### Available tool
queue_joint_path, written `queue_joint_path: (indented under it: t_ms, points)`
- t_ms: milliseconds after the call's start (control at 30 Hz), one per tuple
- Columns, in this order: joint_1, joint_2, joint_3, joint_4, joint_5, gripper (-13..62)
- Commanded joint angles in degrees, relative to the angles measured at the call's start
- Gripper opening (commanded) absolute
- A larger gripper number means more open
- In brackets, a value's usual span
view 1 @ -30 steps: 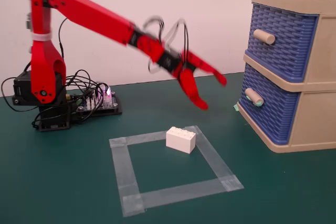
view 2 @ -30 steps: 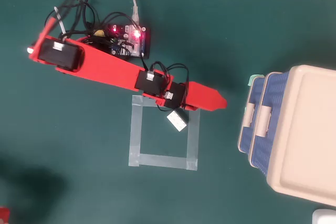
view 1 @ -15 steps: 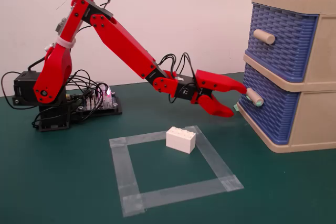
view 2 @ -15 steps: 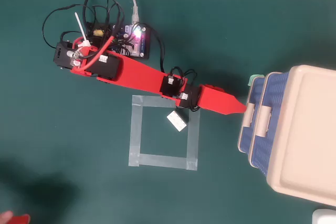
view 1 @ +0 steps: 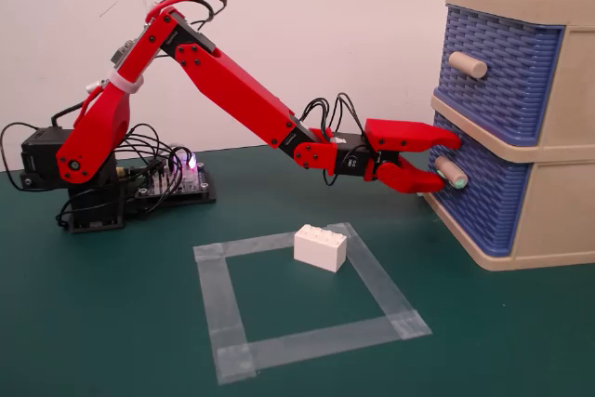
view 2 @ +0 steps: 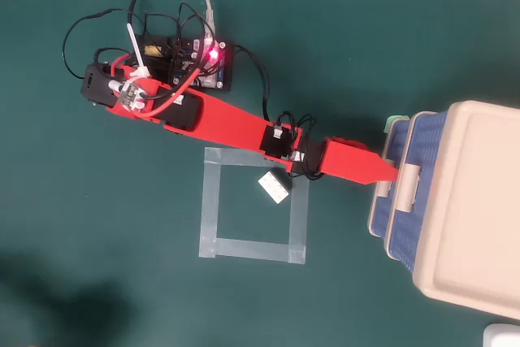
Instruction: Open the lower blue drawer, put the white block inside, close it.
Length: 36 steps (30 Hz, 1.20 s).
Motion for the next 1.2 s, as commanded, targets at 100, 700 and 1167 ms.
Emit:
queue_joint_path:
  t_ms: [100, 700, 1167]
  points:
    - [-0.26, -0.09, -9.93, 2.46, -0.7, -0.3]
    - [4.31, 31.38, 34.01, 8.17, 0.0, -7.8]
    - [5.63, 47.72, 45.44, 9.58, -1.85, 34.1]
